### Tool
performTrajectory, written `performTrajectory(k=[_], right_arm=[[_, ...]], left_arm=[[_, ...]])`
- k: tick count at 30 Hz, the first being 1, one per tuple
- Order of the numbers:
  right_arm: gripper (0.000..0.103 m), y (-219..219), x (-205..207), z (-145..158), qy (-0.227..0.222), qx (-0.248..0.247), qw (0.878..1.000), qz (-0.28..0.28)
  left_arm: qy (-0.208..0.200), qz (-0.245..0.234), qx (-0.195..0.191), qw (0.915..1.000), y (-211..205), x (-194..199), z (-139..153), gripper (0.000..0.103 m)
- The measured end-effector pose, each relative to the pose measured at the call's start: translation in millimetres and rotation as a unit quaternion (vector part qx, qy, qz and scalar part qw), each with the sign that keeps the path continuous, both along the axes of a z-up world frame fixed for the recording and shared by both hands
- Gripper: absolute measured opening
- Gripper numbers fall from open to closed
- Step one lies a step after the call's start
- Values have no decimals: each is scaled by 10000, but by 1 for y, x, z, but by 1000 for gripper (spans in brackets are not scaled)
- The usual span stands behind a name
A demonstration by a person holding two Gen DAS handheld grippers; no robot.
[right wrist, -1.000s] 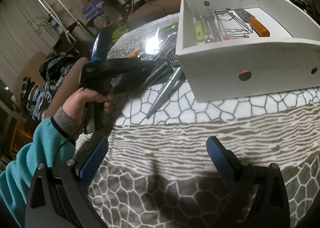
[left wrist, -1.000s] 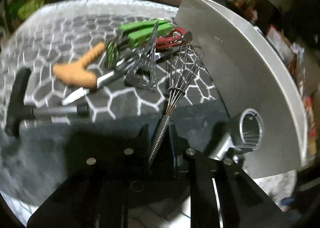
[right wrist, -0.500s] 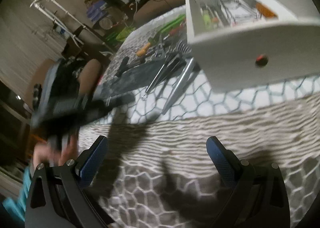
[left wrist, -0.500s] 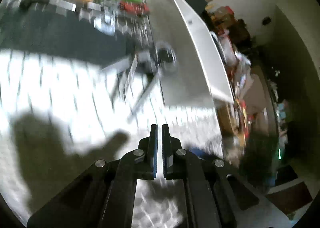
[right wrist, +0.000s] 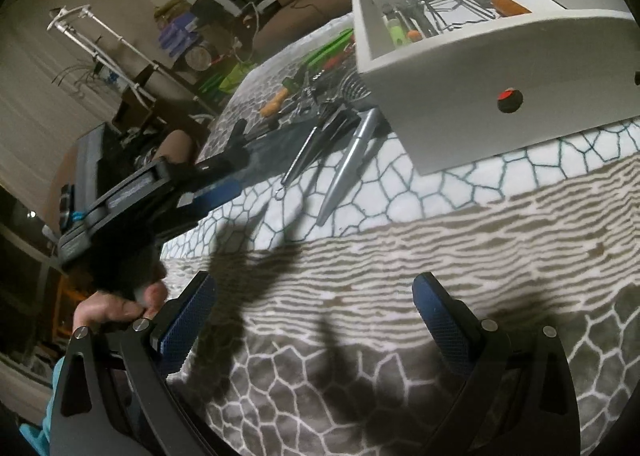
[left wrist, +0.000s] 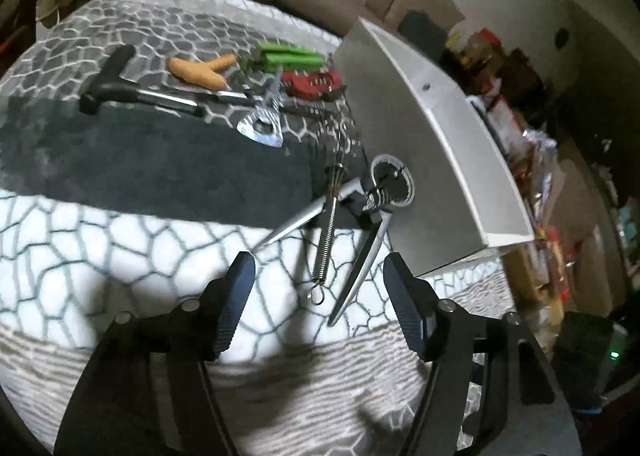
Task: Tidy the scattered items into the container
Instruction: 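Close the left tool on the spring handle of the wire whisk, then grasp the whisk handle with the right tool while the left tool holds it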
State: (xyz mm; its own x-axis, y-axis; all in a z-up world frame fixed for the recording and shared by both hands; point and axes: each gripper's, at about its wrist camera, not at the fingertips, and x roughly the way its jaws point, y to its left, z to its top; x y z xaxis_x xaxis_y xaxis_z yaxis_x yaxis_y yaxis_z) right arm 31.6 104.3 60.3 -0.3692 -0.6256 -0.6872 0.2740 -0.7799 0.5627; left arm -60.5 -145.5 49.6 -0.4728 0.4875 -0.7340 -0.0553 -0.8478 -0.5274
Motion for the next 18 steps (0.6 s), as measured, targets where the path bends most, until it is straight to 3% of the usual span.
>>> performTrajectory(k=[4, 9, 11, 13, 16, 18], right_arm=[[101, 3, -3, -2, -76, -31, 10000, 39], [101, 6, -1, 2, -73, -88, 9999, 111], [101, 9, 0, 4, -30, -81, 9999, 110], [101, 12, 0, 5, -11, -77, 9999, 107], [101, 17, -4, 5, -73, -162, 9998, 53], [101, 18, -7, 4, -137, -246, 9996, 42]], left_arm=[[-131, -344, -742, 9966, 39, -6, -15, 63], [-62, -504, -1169, 9918, 58, -19, -18, 58], [-133, -578, -1181, 9912, 59, -24, -22, 50], [-255, -732, -929, 9927, 61, -28, -29, 28], [-314, -757, -995, 9917, 62, -32, -36, 18], [-358, -700, -876, 9930, 58, -32, -36, 17]])
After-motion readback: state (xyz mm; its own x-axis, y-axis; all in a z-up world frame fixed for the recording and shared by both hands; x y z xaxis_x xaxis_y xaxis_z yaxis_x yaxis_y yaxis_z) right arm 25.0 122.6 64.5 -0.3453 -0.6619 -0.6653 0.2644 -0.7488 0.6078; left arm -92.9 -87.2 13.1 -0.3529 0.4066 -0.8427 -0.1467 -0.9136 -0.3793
